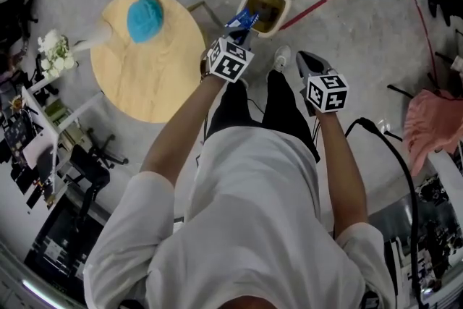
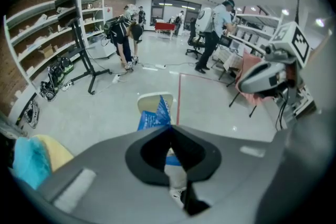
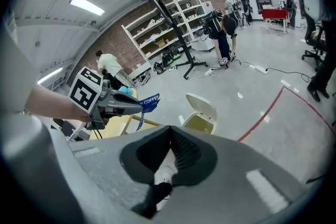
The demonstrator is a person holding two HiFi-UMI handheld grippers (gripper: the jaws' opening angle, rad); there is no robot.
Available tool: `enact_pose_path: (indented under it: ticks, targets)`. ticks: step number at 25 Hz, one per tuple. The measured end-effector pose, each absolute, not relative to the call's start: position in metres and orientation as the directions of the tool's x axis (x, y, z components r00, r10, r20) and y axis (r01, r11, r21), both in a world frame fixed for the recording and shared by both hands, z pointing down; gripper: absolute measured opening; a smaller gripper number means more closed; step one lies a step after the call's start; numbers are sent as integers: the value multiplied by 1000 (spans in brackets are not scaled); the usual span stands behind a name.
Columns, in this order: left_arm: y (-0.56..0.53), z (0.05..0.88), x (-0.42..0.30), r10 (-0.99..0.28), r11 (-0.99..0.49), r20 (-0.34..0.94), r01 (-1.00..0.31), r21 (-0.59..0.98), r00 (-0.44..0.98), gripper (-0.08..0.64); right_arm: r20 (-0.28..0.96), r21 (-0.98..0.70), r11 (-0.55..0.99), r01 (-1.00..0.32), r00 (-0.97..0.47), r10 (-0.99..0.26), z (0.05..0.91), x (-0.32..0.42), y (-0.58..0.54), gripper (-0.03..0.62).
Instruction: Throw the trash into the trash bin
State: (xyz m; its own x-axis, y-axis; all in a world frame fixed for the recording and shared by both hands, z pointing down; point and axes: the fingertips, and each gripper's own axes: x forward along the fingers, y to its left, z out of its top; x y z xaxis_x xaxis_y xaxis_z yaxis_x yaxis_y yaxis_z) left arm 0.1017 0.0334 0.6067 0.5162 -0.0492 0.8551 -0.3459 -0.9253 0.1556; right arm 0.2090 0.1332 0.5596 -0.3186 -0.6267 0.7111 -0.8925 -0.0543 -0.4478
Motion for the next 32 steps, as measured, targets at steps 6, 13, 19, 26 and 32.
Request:
enact_pose_path:
  ticks: [6,13,19,26,32]
  targets:
    - [32,635,113,-40,-920,858,-354,169,512,8,717,-453,-86,-887,-306,-626,584,223,132,0]
    - [23,671,120,-37,-871,848,-433,231,528,8,720,-469,-103,-877,-313,-619,620,220,126,0]
    - [22,706,135,-22,-861,852,-443,249,523,8,720,-487,-125,-864,-317,-618,649,223,124,0]
    - [19,749,140,-20,-854,858,-455,252,513,8,722,-490,-140,-860,-311,-618,684,234,119,0]
    - [17,791,137,-19,-826,862,-494,273,507,8,734,-493,-158,-855,-311,-604,722,237,120,0]
